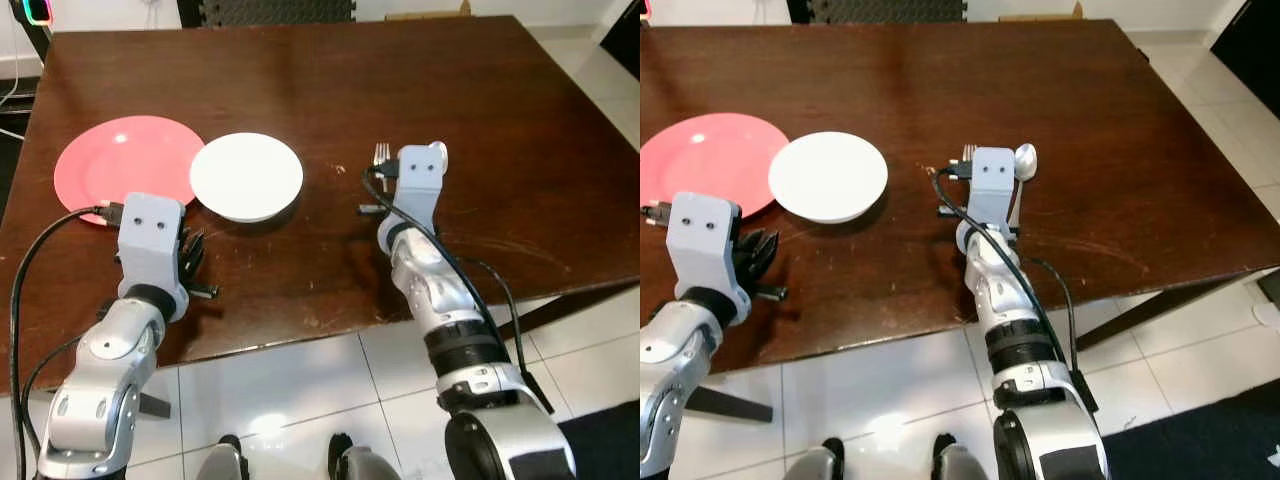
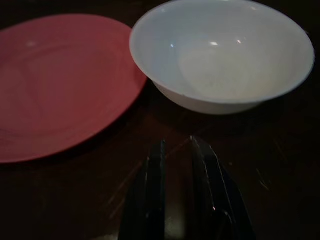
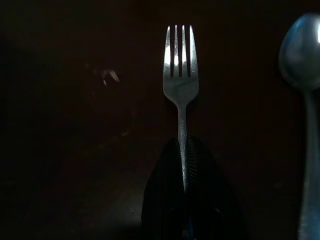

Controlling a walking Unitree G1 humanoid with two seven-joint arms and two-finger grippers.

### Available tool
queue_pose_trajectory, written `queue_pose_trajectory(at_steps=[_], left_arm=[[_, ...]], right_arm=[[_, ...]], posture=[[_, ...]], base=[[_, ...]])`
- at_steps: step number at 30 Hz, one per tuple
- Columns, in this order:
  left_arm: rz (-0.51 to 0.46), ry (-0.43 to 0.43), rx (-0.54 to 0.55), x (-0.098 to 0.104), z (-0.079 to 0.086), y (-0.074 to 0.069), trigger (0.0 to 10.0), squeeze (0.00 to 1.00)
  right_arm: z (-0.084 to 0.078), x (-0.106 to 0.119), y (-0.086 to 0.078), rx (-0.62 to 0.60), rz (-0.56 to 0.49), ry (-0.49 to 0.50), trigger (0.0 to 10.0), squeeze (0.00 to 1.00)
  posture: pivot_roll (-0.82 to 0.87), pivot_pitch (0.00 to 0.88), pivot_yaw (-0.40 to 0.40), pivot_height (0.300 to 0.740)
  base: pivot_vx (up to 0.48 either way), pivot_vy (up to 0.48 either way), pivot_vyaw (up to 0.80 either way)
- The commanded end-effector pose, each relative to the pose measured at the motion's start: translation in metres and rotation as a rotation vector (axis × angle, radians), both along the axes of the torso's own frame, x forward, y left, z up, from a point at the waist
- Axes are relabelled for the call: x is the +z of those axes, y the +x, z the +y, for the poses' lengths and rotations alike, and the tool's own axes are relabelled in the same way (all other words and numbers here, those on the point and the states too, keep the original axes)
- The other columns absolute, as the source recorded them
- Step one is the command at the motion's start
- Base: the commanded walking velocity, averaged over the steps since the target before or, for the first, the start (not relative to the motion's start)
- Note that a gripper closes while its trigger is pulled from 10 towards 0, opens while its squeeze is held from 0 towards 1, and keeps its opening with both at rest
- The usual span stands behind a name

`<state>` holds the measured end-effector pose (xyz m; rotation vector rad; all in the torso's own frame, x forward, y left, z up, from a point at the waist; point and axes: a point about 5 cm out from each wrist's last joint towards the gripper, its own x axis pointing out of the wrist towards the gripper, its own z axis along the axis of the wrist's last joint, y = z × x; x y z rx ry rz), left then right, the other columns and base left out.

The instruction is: Setting the table

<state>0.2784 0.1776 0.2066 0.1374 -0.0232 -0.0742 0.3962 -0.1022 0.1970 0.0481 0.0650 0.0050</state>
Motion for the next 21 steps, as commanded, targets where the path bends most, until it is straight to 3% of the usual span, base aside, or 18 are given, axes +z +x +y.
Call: queue_pose_trajectory(at_steps=[1,10,12,21], left_arm=[[0.024,0.012,0.002,-0.003,0.003,-0.004,10.0,0.00],[0.027,0.025,0.012,0.000,0.008,-0.010,10.0,0.00],[0.034,0.035,0.009,0.000,0.010,-0.013,10.0,0.00],[0.036,0.035,-0.001,0.001,0.008,-0.010,10.0,0.00]], right_arm=[[-0.001,-0.010,0.003,-0.016,0.040,0.013,10.0,0.00],[-0.011,-0.021,0.007,-0.053,0.072,-0.019,10.0,0.00],[-0.023,-0.022,0.011,-0.079,0.081,-0.038,10.0,0.00],[-0.046,-0.024,0.012,-0.114,0.083,-0.074,10.0,0.00]], posture=[[0.17,0.270,0.004,0.740],[0.21,0.288,0.019,0.740],[0.22,0.290,0.031,0.740],[0.21,0.287,0.035,0.740]], base=[[0.000,0.000,0.00],[0.000,0.000,0.00],[0.000,0.000,0.00],[0.000,0.000,0.00]])
